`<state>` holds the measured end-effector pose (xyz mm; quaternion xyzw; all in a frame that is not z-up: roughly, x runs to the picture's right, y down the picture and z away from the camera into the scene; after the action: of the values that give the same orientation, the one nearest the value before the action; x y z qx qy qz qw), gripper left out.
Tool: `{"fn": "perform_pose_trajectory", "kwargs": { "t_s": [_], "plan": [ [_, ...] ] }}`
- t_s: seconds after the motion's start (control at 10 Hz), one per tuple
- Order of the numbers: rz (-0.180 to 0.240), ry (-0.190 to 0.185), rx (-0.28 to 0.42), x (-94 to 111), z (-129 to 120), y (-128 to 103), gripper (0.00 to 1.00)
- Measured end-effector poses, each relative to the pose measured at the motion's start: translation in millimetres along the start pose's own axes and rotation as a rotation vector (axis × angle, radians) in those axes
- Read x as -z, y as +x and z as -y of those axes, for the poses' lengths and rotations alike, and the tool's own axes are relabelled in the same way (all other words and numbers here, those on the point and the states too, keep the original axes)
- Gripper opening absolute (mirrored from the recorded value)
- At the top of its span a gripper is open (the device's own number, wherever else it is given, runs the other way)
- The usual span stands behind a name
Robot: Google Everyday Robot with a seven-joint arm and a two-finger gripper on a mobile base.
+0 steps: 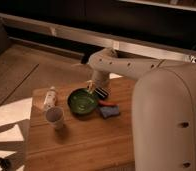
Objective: Pick up the ceramic bowl
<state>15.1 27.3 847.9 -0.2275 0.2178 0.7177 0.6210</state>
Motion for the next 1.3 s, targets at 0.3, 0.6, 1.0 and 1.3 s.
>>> {"fn": "perform_pose_trajectory", "kwargs": {
  "t_s": [0.3,0.6,1.0,1.3],
  "plan": [
    [-0.097,0.017,0.011,-42,-13,-6,0.65],
    [-0.163,0.04,-0.013,-68,-9,-13,0.65],
    [-0.202,0.011,-0.041,-88,-20,-23,0.65],
    [-0.219,-0.01,-0.049,-98,-27,-25,0.59]
  ]
}}
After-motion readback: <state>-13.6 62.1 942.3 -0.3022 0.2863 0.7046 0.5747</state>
